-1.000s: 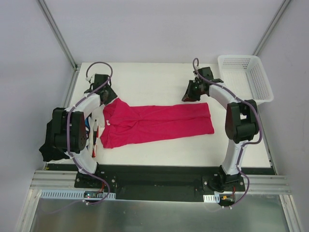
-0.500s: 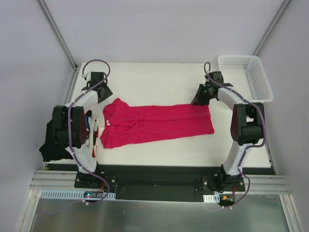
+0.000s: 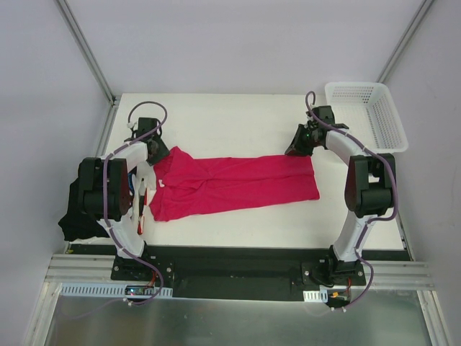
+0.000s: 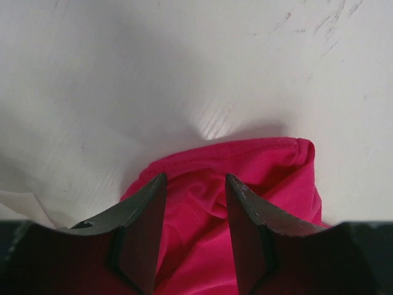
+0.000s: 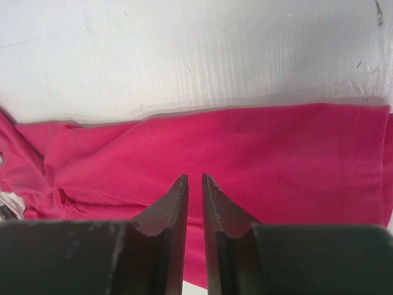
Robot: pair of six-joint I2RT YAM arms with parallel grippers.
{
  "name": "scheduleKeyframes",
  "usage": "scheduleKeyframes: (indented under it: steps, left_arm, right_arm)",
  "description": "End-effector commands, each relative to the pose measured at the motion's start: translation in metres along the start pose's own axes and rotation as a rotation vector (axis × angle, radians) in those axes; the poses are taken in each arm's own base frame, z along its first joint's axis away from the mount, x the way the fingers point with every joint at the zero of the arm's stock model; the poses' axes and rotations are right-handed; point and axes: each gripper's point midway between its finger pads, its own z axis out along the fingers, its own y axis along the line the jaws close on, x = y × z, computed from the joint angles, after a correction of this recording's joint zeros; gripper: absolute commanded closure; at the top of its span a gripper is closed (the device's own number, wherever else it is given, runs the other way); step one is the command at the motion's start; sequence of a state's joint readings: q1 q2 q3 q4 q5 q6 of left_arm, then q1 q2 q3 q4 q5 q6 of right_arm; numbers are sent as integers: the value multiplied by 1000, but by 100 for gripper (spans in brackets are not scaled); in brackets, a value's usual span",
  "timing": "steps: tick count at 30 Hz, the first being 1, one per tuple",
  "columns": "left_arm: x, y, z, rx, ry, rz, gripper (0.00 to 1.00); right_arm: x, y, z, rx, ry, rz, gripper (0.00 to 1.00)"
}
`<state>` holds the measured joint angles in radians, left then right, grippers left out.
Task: Fold and stack the t-shirts
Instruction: Fold the other side of the tshirt into a rectangle
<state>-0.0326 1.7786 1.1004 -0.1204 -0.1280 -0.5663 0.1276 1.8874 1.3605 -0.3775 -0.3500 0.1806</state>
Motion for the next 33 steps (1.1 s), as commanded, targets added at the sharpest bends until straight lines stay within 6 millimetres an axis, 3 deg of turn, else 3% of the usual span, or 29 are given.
scheduleKeyframes:
  steps: [1, 8, 10, 11, 12, 15, 16, 22, 25, 33]
  left_arm:
    - [13, 1, -2, 5, 39, -4, 58]
    - [16, 0, 7, -4, 59, -2, 58]
    - [17, 0, 9, -3, 63, -3, 62]
    - [18, 0, 10, -3, 65, -3, 65]
    - [19, 0, 11, -5, 69, -2, 77]
    - [18, -3, 10, 3, 67, -1, 97]
    - [16, -4, 9, 8, 65, -2, 100]
    - [-5, -10, -4, 19, -4, 5, 100]
    - [-20, -16, -13, 34, -45, 7, 100]
    - [-50, -32, -33, 78, -122, 15, 100]
  right_arm:
    - [-18, 15, -22, -47, -68, -7, 83]
    - [-18, 11, -24, -40, -73, -2, 83]
    - [-17, 7, -25, -36, -72, 3, 83]
    - [-18, 7, -26, -36, -76, 2, 83]
    - [-18, 3, -27, -28, -77, 8, 83]
    - [-19, -1, -29, -13, -88, 5, 83]
    - [-20, -3, -29, -9, -90, 6, 83]
    - [-25, -12, -33, 18, -104, 10, 83]
    - [-28, -29, -38, 96, -109, 1, 83]
    - [-27, -65, -43, 227, -90, 18, 68]
